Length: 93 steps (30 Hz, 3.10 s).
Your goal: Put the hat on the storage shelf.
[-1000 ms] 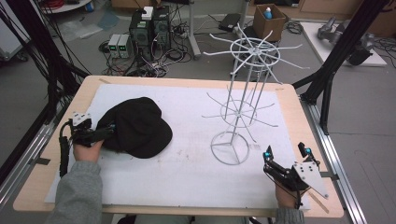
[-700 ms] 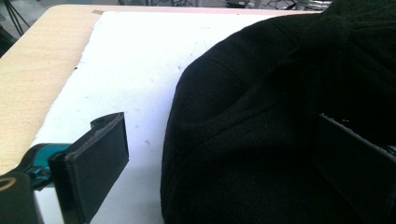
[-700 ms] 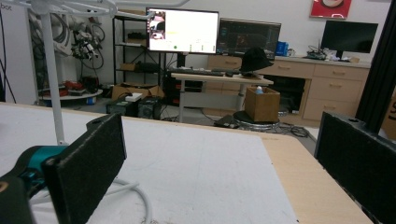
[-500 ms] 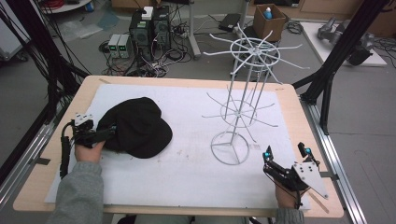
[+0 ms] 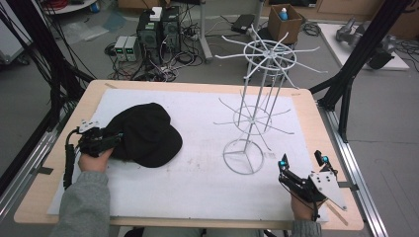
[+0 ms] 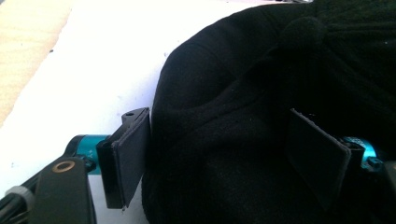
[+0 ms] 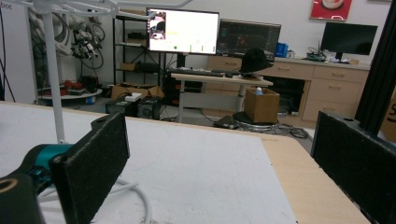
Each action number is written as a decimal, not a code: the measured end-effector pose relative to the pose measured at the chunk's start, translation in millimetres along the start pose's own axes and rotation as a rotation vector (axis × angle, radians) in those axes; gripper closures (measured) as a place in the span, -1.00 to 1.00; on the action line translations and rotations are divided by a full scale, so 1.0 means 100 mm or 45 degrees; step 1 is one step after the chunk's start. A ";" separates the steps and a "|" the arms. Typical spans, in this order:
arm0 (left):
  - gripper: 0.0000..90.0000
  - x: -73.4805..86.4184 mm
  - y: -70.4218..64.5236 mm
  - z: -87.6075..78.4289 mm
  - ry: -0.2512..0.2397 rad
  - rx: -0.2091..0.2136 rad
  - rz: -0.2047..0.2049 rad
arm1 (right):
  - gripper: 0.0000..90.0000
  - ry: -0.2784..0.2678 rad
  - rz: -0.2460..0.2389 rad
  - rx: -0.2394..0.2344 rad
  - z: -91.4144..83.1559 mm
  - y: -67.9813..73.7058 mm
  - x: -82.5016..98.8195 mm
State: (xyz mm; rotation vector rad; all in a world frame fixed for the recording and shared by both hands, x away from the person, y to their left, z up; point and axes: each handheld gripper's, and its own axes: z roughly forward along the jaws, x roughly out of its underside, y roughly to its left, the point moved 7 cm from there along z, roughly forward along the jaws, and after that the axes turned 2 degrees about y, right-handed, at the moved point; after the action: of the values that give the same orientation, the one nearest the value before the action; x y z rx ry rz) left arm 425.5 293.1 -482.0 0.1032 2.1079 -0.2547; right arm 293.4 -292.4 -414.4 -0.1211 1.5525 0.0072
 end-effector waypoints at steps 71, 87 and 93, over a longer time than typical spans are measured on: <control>0.71 -0.66 -0.35 -0.85 -0.612 -0.014 0.019 | -0.89 -0.024 -0.001 0.024 -0.02 -0.03 -0.02; 0.71 -0.88 -0.52 -1.13 -0.717 0.099 0.054 | -0.89 -0.030 -0.004 0.025 -0.02 -0.03 -0.02; 0.71 -0.99 -0.63 -1.25 -0.768 0.165 0.079 | -0.89 -0.029 -0.005 0.026 -0.02 -0.03 -0.02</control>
State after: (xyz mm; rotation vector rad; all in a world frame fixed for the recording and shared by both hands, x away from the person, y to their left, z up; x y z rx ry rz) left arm 361.4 262.2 -325.7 0.1478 1.4870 -0.3371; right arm 291.2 -295.3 -412.0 -0.1077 1.5291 -0.0104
